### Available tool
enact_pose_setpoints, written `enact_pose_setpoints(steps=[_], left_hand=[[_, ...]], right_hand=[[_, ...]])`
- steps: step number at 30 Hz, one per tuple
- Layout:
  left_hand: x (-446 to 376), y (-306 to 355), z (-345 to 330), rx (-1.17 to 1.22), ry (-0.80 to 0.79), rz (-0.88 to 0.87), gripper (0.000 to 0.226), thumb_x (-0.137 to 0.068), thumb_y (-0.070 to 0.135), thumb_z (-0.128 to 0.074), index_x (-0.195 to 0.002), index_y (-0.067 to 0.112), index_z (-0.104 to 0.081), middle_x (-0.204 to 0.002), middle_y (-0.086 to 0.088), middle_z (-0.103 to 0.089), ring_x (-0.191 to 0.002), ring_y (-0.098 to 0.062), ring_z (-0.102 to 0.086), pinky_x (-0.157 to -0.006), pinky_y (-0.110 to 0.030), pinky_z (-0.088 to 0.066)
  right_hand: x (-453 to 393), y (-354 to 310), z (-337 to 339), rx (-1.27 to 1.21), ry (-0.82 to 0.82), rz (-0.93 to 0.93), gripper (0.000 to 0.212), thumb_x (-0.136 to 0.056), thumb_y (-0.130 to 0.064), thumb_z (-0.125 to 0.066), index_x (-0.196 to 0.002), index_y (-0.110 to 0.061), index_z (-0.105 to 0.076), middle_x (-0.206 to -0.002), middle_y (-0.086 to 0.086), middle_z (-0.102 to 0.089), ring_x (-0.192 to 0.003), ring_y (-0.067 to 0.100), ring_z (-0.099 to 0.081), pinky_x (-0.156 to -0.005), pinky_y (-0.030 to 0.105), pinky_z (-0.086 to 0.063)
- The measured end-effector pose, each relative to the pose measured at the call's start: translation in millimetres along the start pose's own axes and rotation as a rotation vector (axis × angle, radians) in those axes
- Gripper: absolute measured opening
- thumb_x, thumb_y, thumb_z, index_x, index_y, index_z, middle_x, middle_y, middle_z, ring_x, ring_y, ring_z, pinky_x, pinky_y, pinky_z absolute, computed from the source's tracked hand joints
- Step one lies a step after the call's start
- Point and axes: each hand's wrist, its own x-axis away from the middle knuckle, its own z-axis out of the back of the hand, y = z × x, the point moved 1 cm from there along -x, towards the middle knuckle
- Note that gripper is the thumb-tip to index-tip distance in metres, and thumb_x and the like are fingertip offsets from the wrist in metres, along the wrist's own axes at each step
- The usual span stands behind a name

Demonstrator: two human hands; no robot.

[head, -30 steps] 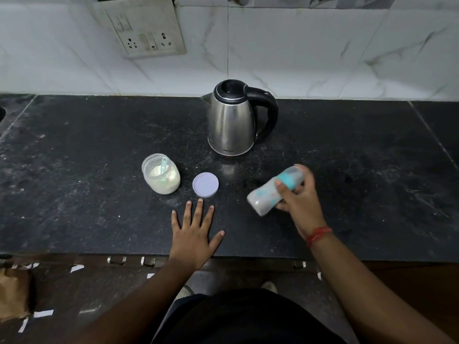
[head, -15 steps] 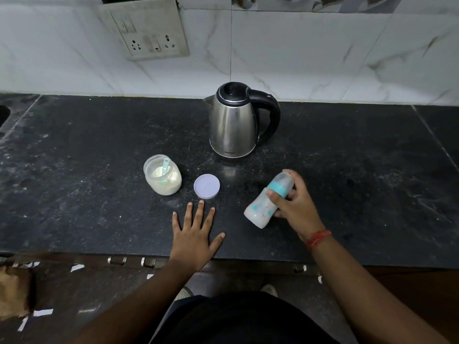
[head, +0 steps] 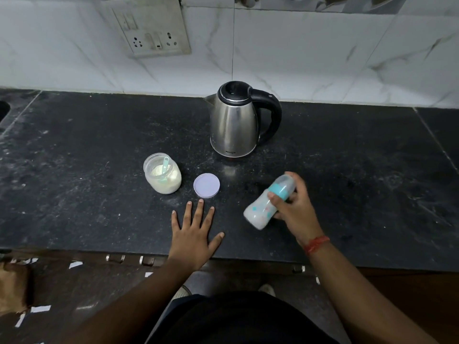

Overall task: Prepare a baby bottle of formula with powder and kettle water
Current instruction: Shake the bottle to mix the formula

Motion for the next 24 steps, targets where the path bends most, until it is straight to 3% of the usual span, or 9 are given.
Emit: enact_pose_setpoints(steps=[3, 6, 10, 13, 14, 17, 20, 21, 24], left_hand=[[-0.2, 1.7, 1.1, -0.005, 0.0, -0.005, 0.08, -0.099, 0.075, -0.013, -0.162, 0.028, -0.027, -0.171, -0.009, -0.024, -0.158, -0.037, -0.016, -0.12, -0.073, -0.013], [1.0, 1.3, 1.2, 0.004, 0.007, 0.0, 0.08, -0.099, 0.075, -0.013, -0.162, 0.028, -0.027, -0.171, -0.009, -0.023, -0.158, -0.037, -0.015, -0.12, -0.072, -0.012], [0.2, 3.7, 3.6, -0.007, 0.002, 0.001, 0.079, -0.099, 0.074, -0.018, -0.163, 0.028, -0.026, -0.171, -0.009, -0.022, -0.159, -0.037, -0.014, -0.12, -0.072, -0.012], [1.3, 3.0, 4.3, -0.006, -0.003, -0.001, 0.08, -0.098, 0.075, -0.015, -0.164, 0.029, -0.022, -0.172, -0.008, -0.018, -0.159, -0.036, -0.009, -0.122, -0.071, -0.008], [0.7, 2.4, 4.5, -0.01, -0.006, 0.0, 0.08, -0.098, 0.075, -0.014, -0.164, 0.029, -0.022, -0.172, -0.008, -0.017, -0.16, -0.036, -0.009, -0.122, -0.071, -0.008], [0.6, 3.9, 5.4, -0.016, -0.021, 0.006, 0.081, -0.098, 0.075, -0.012, -0.164, 0.03, -0.019, -0.173, -0.007, -0.015, -0.16, -0.035, -0.006, -0.122, -0.07, -0.006], [1.3, 1.7, 4.4, -0.017, -0.027, 0.008, 0.082, -0.097, 0.077, -0.006, -0.165, 0.031, -0.014, -0.174, -0.006, -0.01, -0.16, -0.034, -0.001, -0.122, -0.069, -0.002], [1.0, 1.7, 4.9, -0.016, -0.028, 0.009, 0.082, -0.097, 0.077, -0.005, -0.165, 0.031, -0.015, -0.173, -0.006, -0.01, -0.16, -0.034, -0.002, -0.122, -0.07, -0.003], [0.7, 3.6, 5.1, -0.017, -0.024, 0.008, 0.082, -0.098, 0.076, -0.006, -0.164, 0.03, -0.018, -0.173, -0.007, -0.013, -0.16, -0.035, -0.005, -0.122, -0.07, -0.005]], right_hand=[[-2.2, -4.4, 3.9, -0.222, 0.193, -0.01, 0.053, -0.097, -0.023, -0.068, -0.14, -0.033, -0.038, -0.126, 0.001, -0.058, -0.108, 0.02, -0.07, -0.071, 0.035, -0.063], [1.1, -3.7, -2.4, -0.065, 0.009, -0.03, 0.054, -0.093, -0.024, -0.072, -0.136, -0.04, -0.044, -0.124, 0.002, -0.06, -0.103, 0.017, -0.072, -0.069, 0.035, -0.063], [-0.1, -3.4, 5.0, -0.228, 0.263, 0.025, 0.048, -0.096, -0.025, -0.069, -0.133, -0.039, -0.042, -0.122, -0.004, -0.059, -0.102, 0.015, -0.072, -0.07, 0.033, -0.062], [-3.4, -3.7, 3.4, -0.067, 0.033, -0.009, 0.055, -0.092, -0.024, -0.073, -0.135, -0.042, -0.044, -0.124, 0.001, -0.06, -0.106, 0.02, -0.071, -0.07, 0.035, -0.063], [-4.6, -3.0, 4.1, -0.038, 0.025, -0.004, 0.056, -0.091, -0.025, -0.075, -0.135, -0.044, -0.045, -0.125, 0.001, -0.06, -0.106, 0.02, -0.071, -0.072, 0.037, -0.063], [-7.8, -0.7, 10.3, -0.176, 0.194, 0.016, 0.053, -0.092, -0.029, -0.074, -0.133, -0.042, -0.043, -0.125, -0.001, -0.059, -0.103, 0.012, -0.072, -0.071, 0.035, -0.062], [-4.6, 4.5, 4.7, -0.043, -0.002, -0.044, 0.059, -0.088, -0.03, -0.077, -0.135, -0.043, -0.044, -0.129, 0.004, -0.058, -0.107, 0.021, -0.071, -0.071, 0.035, -0.063], [-3.6, 6.5, 3.9, -0.028, 0.004, -0.032, 0.058, -0.089, -0.028, -0.076, -0.136, -0.043, -0.045, -0.129, 0.004, -0.058, -0.108, 0.022, -0.07, -0.071, 0.034, -0.063], [-2.1, 6.1, 4.7, -0.221, 0.186, -0.003, 0.049, -0.094, -0.026, -0.071, -0.133, -0.037, -0.043, -0.127, 0.002, -0.058, -0.104, 0.014, -0.072, -0.07, 0.034, -0.062]])
